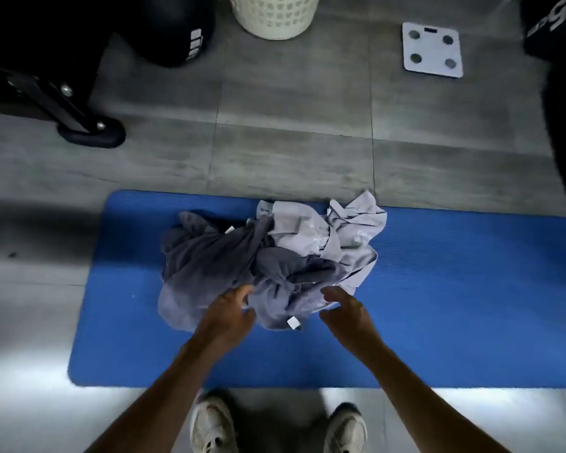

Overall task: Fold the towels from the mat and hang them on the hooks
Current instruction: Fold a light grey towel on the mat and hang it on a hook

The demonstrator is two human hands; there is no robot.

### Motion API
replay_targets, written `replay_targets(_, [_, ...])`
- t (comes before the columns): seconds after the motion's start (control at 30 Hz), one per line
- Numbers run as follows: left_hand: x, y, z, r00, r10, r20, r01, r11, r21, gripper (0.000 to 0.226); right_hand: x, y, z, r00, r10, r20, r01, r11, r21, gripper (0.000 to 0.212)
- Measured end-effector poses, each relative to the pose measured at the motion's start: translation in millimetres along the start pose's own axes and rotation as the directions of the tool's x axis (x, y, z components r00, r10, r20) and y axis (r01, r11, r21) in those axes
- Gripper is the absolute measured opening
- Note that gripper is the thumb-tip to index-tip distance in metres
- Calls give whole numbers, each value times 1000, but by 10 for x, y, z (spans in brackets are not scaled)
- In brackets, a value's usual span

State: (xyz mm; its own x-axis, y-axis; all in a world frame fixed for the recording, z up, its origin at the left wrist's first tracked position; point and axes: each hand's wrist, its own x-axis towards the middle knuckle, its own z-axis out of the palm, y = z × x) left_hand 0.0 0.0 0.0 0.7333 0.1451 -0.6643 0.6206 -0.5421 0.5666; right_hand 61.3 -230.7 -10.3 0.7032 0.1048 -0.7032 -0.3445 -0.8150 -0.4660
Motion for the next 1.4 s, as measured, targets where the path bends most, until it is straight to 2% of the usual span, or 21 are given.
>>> replay_targets(0.1, [573, -135, 384, 1000, 14, 7, -15, 992, 125, 53, 542, 347, 76, 989, -134, -66, 133, 991, -24, 47])
replay_targets(0.23, [1216, -241, 799, 985, 150, -80, -100, 892, 441, 75, 1203, 681, 128, 975, -123, -186, 145, 983, 110, 62])
replay_targets(0.37, [1736, -311, 1063, 974, 200, -110, -105, 821, 562, 94, 1731, 867, 189, 963, -218, -161, 240, 962, 131, 80])
replay_targets(0.5, [1947, -443, 1259, 978, 196, -77, -113, 795, 596, 115, 2048, 882, 335, 938, -291, -188, 317, 940, 127, 93])
replay_targets(0.57, [1975, -557, 1336, 963, 245, -110, -122, 765, 633, 117, 2171, 825, 376, 947, -250, -202, 288, 940, 182, 98])
replay_targets(0.67, [2018, -717, 1401, 924, 345, -165, -143, 713, 687, 112, 2354, 790, 389, 984, -134, -116, 159, 957, 244, 106])
replay_targets(0.77, [2080, -777, 1427, 902, 393, -178, -164, 694, 701, 102, 2478, 791, 453, 997, -70, -21, 73, 958, 277, 94])
replay_targets(0.83, [2066, -771, 1432, 901, 391, -189, -161, 705, 691, 97, 2497, 782, 512, 995, -85, 50, 66, 952, 300, 84])
replay_targets(0.9, [2020, -732, 1386, 876, 426, -224, -193, 738, 647, 102, 2423, 705, 501, 991, -125, 45, 105, 942, 320, 71])
replay_targets(0.97, [2020, -736, 1329, 813, 507, -287, -274, 767, 580, 103, 2292, 558, 349, 983, -157, -92, 181, 900, 396, 47])
replay_targets(1.0, [2027, -742, 1297, 805, 525, -278, -298, 762, 575, 92, 2266, 519, 227, 969, -148, -199, 227, 852, 472, 33])
replay_targets(1.07, [1996, -738, 1246, 842, 480, -247, -241, 743, 624, 65, 2208, 461, -88, 922, -39, -385, 308, 677, 669, 16])
replay_targets(1.17, [1956, -765, 1290, 878, 436, -199, -178, 682, 710, 69, 2205, 533, -619, 845, 178, -505, 419, 368, 830, 15])
replay_targets(1.23, [2002, -764, 1344, 897, 402, -183, -154, 673, 723, 71, 2185, 658, -979, 771, 258, -582, 529, 249, 811, 16])
replay_targets(1.3, [2045, -692, 1415, 909, 382, -165, -120, 620, 775, 73, 2165, 859, -1259, 701, 296, -649, 607, 230, 761, 18])
replay_targets(1.4, [2057, -523, 1518, 926, 350, -141, -74, 534, 842, 70, 2191, 1254, -1444, 637, 346, -689, 615, 310, 725, 17])
